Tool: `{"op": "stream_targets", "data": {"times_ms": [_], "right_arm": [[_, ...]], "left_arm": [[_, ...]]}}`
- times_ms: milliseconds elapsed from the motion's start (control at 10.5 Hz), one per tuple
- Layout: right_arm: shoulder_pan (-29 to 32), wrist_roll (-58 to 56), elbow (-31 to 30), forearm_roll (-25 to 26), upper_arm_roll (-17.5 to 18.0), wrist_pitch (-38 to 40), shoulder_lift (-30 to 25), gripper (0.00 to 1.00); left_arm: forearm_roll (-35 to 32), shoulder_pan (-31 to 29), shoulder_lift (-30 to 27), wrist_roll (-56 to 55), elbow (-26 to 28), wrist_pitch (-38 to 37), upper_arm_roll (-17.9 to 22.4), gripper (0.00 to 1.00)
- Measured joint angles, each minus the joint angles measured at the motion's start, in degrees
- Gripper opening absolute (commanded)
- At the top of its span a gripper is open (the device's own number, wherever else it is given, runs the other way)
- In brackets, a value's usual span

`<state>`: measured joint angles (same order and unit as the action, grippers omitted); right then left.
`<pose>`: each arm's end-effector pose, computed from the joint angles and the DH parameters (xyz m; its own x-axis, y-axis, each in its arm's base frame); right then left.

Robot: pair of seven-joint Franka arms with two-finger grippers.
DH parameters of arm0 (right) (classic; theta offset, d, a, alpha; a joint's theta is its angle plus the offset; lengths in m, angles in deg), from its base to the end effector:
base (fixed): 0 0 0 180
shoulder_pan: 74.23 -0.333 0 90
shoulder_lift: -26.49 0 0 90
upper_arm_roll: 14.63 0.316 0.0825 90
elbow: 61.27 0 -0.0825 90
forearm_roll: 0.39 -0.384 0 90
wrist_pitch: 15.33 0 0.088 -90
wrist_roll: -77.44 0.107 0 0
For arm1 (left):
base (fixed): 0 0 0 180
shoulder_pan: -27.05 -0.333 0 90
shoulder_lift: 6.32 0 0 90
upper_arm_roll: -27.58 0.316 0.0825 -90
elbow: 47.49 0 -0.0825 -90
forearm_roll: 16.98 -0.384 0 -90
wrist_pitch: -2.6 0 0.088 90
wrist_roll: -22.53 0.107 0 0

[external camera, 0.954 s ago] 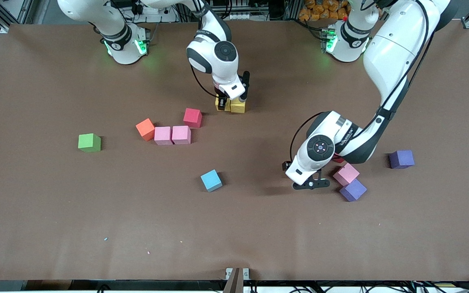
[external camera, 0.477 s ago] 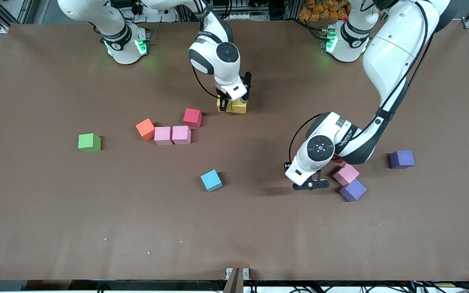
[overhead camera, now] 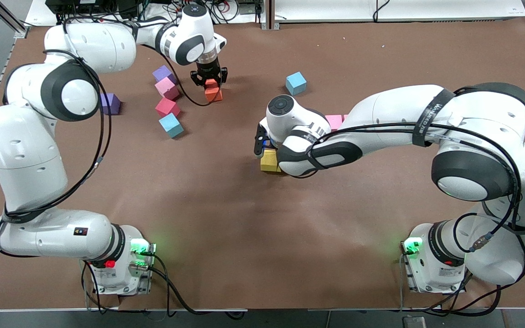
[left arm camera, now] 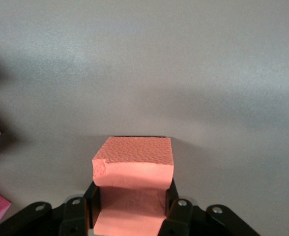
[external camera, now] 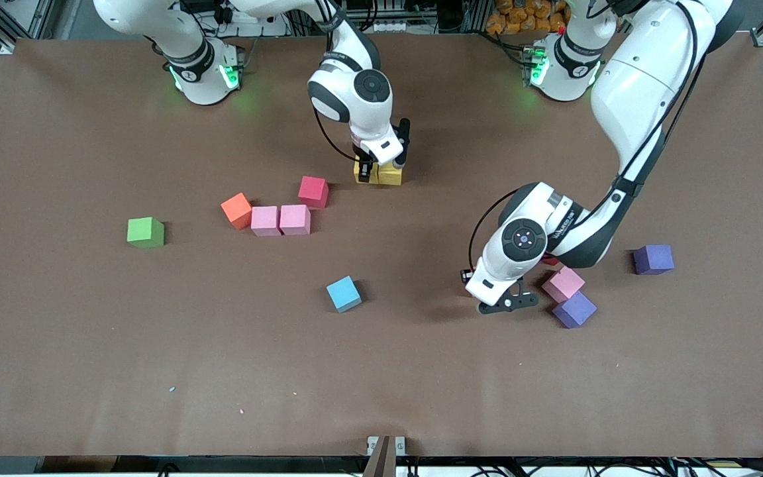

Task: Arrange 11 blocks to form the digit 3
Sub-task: 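Lift the orange cube with the left gripper while the right gripper reaches crimson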

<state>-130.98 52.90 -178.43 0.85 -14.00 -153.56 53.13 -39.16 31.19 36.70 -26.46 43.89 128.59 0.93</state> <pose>0.3160 0.4935 0.2023 0.1227 0.9882 -0.0916 0.9914 -0.1262 -0.0332 0.6185 -0.3035 0.2207 0.9829 0.1789 -0.0425 0.1778 -0.9836 -0.0291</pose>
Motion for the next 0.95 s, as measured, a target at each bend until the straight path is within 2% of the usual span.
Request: {"op": "stream_targets", "data": {"times_ms": [95,191,477,668,954], "right_arm": [[0.0,0.11,0.13,0.03,0.0,0.03,0.09,0.53],[0.0,0.15,0.3,0.05,0.0,0.09,0.19,1.0],[0.02,0.16,0.53,0.28,-0.13,0.14,0.3,1.0],[0.02,0.16,0.57,0.4,-0.11,0.81,0.36,1.0],[0.02,0.16,1.44,0.69,-0.08,6.01,-0.02,1.0]], "left_arm": [[0.0,0.02,-0.08,-1.7,-0.24,0.05,-0.19,0.0],[0.0,0.03,-0.29,-3.74,-0.45,0.06,-0.33,0.0],[0.96,0.13,-1.6,-12.84,-0.67,-0.07,-1.18,0.0],[4.38,0.19,-3.27,-24.09,-0.7,-0.32,-2.13,0.0],[5.22,0.3,-6.1,-35.87,-0.72,-4.04,-3.19,0.0]]}}
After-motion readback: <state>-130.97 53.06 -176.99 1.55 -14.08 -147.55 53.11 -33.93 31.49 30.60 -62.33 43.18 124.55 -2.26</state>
